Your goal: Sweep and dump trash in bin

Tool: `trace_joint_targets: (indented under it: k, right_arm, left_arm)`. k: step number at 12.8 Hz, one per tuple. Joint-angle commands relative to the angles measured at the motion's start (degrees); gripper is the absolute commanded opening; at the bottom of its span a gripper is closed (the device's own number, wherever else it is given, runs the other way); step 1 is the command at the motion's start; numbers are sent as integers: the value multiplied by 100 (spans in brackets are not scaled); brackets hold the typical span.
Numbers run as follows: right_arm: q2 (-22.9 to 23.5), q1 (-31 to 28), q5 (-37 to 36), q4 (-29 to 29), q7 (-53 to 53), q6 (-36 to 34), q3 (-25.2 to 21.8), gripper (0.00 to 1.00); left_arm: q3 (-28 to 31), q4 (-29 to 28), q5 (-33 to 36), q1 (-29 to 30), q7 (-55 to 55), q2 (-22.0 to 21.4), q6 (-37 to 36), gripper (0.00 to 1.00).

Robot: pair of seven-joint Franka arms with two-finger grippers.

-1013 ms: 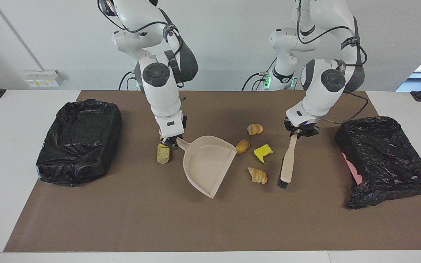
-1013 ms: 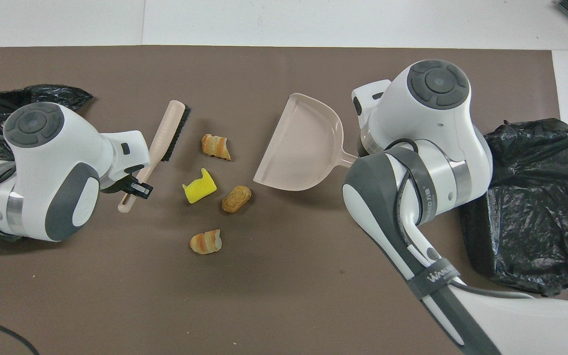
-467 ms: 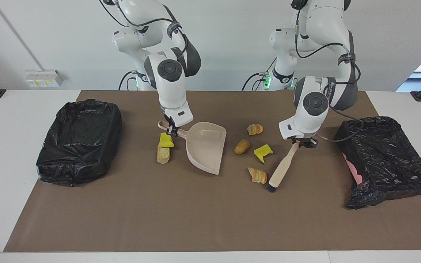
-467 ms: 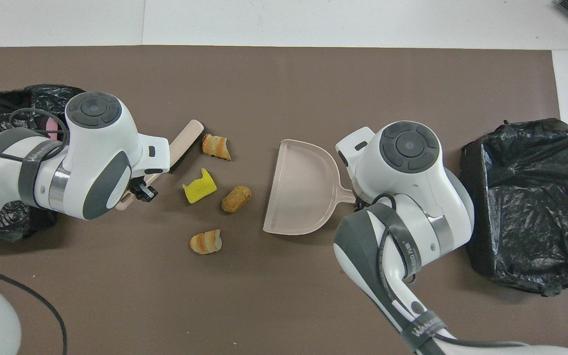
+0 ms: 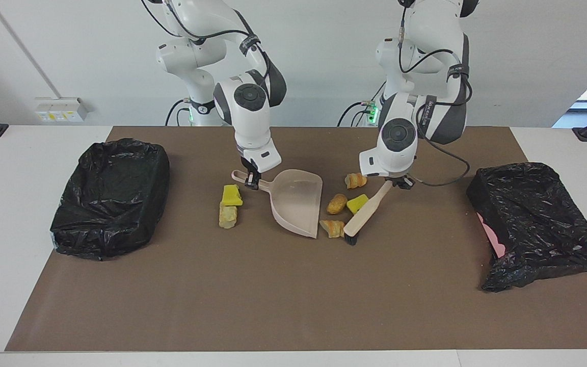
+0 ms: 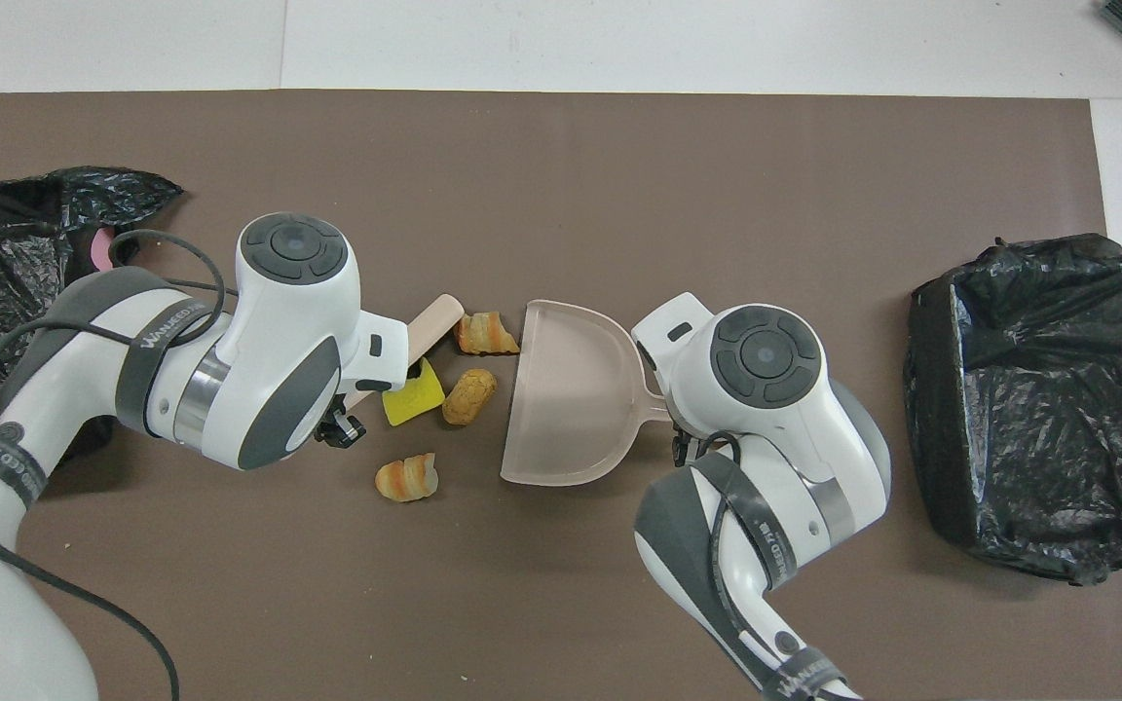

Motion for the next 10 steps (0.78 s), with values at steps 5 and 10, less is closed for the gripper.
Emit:
trace_joint_targets:
  k: [5, 10]
  right_arm:
    - [-172, -45, -62, -173, 56, 91, 22, 0]
    - [-128, -37, -71, -164, 55, -163, 22, 0]
  left_arm:
    - [93, -547, -244, 36, -1901, -861, -340, 0]
    - [75, -2184, -1052, 54, -3689, -1662, 1103, 0]
